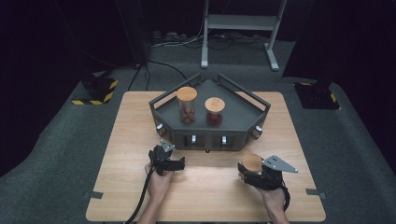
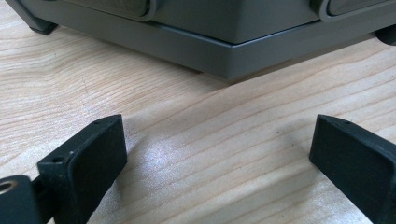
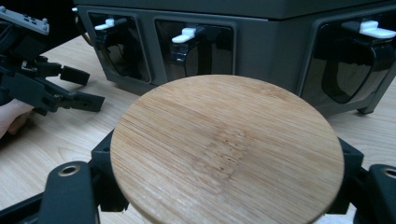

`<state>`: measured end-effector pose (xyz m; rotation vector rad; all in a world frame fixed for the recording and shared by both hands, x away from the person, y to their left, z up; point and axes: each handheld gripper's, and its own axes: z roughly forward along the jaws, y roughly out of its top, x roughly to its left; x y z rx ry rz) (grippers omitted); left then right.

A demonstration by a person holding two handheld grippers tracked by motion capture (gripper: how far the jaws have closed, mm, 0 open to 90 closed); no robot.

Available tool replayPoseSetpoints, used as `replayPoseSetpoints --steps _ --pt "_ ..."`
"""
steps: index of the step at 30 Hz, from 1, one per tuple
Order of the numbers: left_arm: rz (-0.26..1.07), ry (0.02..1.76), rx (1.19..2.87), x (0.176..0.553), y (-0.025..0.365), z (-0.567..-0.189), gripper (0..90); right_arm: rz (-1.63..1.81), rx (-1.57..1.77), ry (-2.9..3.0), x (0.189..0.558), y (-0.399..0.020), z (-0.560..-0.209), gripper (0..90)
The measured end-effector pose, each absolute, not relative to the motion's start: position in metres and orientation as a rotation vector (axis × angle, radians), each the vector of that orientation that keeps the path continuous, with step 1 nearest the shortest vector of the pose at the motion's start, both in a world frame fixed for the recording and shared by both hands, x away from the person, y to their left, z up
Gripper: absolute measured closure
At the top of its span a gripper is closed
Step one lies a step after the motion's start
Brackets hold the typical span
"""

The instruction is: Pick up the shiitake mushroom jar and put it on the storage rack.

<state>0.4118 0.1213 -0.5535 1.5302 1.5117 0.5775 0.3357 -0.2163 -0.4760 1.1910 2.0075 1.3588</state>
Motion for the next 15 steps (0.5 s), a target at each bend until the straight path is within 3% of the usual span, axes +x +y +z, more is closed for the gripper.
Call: replayPoseSetpoints --steps 15 --pt "0.577 1.512 1.529 0.4118 0.1212 -0.5535 3.7 1.356 1.217 1.985 0.3397 -0.2165 -0.4674 24.4"
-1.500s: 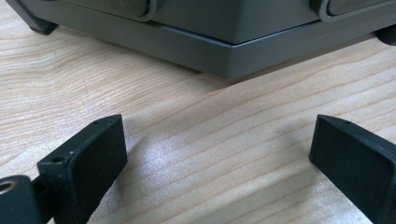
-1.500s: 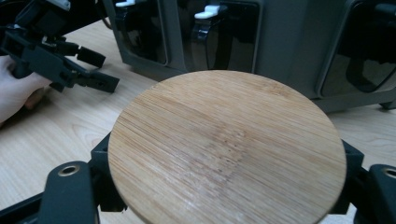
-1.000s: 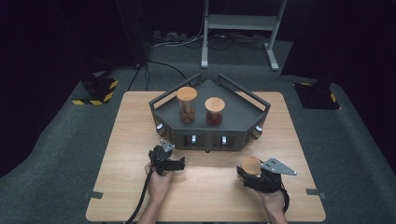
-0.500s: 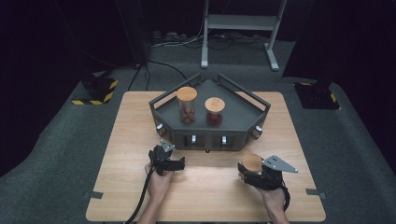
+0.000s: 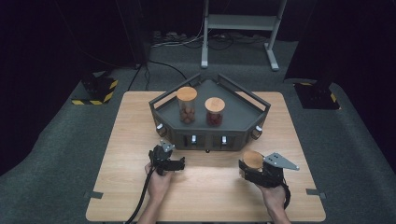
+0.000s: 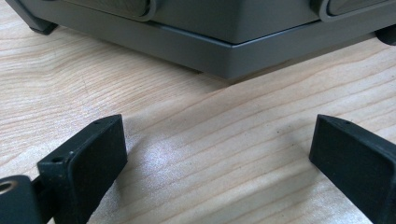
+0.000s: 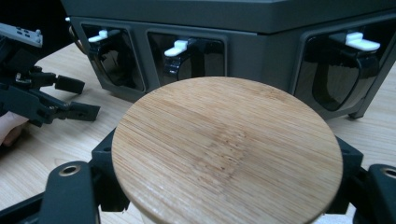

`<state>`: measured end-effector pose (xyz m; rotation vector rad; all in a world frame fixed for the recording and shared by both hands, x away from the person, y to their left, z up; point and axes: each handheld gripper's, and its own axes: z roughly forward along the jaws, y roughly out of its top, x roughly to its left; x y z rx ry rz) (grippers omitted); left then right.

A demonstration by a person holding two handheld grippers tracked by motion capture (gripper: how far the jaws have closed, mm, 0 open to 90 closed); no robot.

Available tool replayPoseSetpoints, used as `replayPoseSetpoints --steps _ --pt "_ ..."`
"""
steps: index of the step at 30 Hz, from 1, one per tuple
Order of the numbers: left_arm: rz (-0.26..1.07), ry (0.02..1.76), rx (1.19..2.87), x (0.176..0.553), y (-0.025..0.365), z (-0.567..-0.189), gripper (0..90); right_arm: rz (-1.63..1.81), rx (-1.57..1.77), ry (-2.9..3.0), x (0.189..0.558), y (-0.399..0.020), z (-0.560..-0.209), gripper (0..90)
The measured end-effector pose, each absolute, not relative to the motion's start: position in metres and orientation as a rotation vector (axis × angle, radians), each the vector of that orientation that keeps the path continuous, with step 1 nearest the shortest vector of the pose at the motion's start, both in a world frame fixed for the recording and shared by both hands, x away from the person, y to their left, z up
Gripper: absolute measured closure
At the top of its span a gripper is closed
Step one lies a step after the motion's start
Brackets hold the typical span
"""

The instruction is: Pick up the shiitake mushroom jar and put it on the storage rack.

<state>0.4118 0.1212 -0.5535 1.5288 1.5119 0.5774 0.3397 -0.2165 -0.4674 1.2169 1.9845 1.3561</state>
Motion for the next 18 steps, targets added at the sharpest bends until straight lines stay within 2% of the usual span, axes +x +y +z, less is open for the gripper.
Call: replayPoseSetpoints --steps 18 --pt "0.577 1.512 1.529 0.412 0.121 -0.553 3.8 1.348 1.203 1.971 0.348 -0.216 -0.45 24.7"
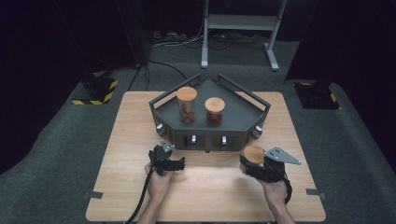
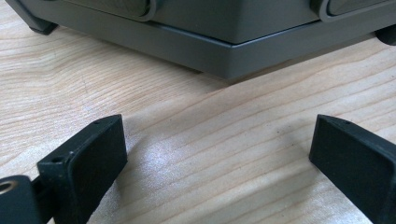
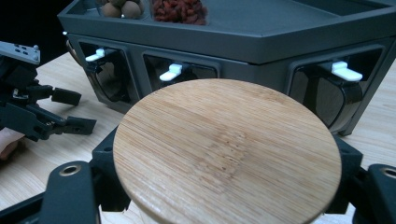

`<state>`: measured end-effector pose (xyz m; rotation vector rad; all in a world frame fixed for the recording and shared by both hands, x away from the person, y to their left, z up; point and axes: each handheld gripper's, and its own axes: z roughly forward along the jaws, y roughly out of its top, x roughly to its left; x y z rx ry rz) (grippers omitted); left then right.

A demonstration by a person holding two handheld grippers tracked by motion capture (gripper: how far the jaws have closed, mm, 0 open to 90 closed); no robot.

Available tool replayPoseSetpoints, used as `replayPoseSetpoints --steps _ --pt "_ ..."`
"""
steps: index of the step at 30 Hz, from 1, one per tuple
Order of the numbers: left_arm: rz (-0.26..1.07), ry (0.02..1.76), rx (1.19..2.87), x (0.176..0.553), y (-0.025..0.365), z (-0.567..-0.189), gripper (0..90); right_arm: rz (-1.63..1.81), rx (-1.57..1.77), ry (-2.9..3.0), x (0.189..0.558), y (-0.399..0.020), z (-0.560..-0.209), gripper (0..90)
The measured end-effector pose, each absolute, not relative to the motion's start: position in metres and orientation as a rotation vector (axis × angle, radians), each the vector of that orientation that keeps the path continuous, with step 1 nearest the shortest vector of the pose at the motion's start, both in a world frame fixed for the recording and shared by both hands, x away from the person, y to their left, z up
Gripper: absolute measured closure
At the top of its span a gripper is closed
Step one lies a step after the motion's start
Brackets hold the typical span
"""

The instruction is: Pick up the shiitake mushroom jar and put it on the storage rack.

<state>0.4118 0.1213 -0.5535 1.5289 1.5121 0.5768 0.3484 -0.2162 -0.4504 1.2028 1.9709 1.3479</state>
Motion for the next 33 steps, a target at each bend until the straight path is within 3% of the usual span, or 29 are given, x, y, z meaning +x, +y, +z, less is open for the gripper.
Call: replayPoseSetpoints --steps 33 --pt "0.577 1.512 1.528 0.412 0.121 -0.554 3.7 1.373 1.193 1.931 0.359 -0.218 -0.429 24.5"
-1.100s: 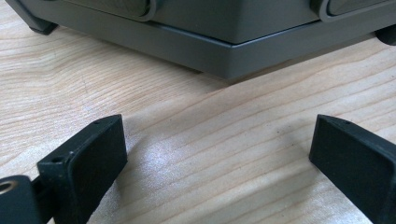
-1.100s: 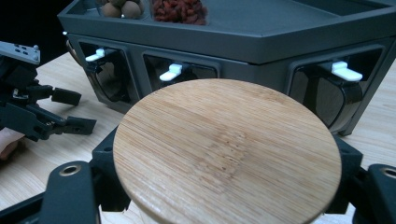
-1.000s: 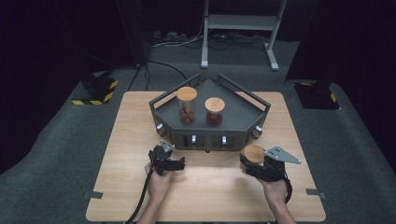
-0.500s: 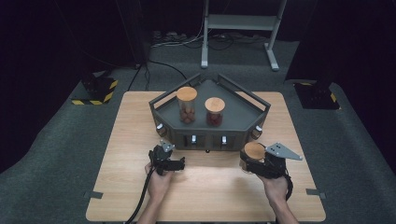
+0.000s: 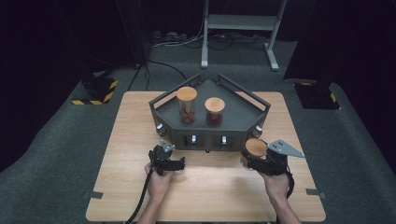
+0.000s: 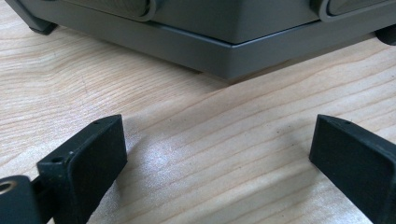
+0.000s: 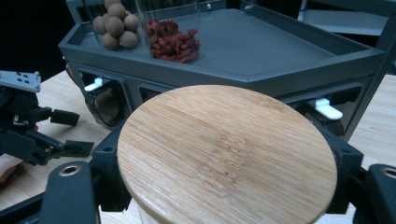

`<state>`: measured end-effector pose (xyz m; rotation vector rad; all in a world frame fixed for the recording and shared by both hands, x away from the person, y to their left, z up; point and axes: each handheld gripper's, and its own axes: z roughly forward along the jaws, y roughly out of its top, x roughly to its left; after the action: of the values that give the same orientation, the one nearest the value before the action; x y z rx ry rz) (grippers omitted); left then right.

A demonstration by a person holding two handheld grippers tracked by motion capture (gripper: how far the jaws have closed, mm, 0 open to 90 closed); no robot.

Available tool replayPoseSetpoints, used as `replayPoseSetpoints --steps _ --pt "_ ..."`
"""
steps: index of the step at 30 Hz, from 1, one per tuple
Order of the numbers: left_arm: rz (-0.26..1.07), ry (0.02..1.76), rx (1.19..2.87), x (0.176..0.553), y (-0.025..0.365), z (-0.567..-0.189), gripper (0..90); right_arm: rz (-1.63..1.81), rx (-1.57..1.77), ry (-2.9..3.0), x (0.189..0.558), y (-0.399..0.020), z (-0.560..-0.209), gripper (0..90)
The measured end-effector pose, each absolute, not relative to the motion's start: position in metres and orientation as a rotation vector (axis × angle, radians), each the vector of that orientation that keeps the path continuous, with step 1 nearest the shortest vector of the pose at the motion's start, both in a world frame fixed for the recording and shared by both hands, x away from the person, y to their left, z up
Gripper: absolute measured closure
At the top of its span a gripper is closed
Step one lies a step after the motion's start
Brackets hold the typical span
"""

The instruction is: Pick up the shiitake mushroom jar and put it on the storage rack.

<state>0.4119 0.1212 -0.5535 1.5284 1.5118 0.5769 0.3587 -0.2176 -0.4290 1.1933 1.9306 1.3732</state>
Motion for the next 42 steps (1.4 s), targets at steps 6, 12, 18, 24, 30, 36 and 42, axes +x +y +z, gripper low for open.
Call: replayPoseSetpoints --steps 6,12,18,24,30,36,42 --pt "0.577 1.512 1.529 0.412 0.121 -0.554 3.7 1.374 1.184 1.929 0.361 -0.218 -0.426 24.6" --pt "0.577 1.512 1.528 0.412 0.121 -0.554 3.7 1.385 1.174 1.924 0.363 -0.22 -0.422 24.7" --pt "0.577 1.511 1.529 0.412 0.121 -0.554 3.7 1.386 1.154 1.932 0.365 -0.22 -0.417 24.6" --pt "0.577 1.511 1.529 0.412 0.121 -0.554 3.7 1.395 1.138 1.933 0.368 -0.218 -0.414 24.6" --pt "0.578 1.511 1.53 0.412 0.121 -0.554 3.7 1.404 1.131 1.928 0.371 -0.218 -0.41 24.6" --pt "0.577 1.512 1.528 0.412 0.121 -0.554 3.7 1.409 1.128 1.925 0.374 -0.217 -0.407 24.6" --pt "0.577 1.512 1.529 0.412 0.121 -0.554 3.7 1.409 1.132 1.919 0.377 -0.217 -0.402 24.6"
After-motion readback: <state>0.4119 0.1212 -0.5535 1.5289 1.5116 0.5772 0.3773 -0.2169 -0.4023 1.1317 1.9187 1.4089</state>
